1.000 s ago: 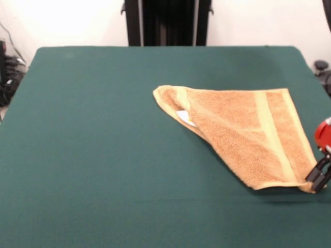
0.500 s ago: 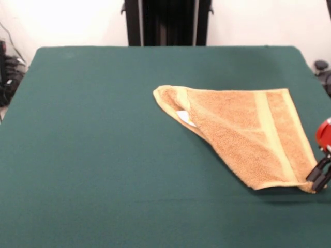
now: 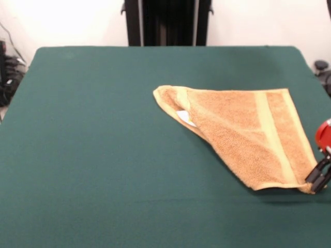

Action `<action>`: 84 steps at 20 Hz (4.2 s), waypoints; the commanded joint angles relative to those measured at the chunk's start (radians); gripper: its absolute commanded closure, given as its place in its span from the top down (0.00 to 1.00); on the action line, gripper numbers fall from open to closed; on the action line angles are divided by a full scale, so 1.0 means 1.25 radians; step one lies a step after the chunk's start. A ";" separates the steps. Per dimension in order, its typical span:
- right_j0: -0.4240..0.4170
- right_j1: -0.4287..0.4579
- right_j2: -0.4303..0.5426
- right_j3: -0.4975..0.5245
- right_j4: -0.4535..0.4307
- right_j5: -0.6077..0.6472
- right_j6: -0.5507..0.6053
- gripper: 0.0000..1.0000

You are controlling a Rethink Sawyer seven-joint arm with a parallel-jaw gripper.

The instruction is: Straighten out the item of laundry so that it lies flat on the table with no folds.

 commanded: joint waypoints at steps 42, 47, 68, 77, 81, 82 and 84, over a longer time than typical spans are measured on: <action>0.012 -0.001 -0.015 0.004 0.017 0.141 0.216 1.00; 0.065 -0.134 0.039 0.161 -0.033 0.120 0.096 1.00; 0.071 -0.703 0.328 0.651 -0.259 -0.005 -0.377 1.00; 0.041 -0.777 0.383 0.714 -0.336 -0.026 -0.374 1.00; 0.022 -0.818 0.412 0.753 -0.371 -0.035 -0.386 1.00; 0.017 -0.828 0.419 0.761 -0.379 -0.037 -0.390 1.00; 0.009 -0.846 0.430 0.777 -0.398 -0.040 -0.396 1.00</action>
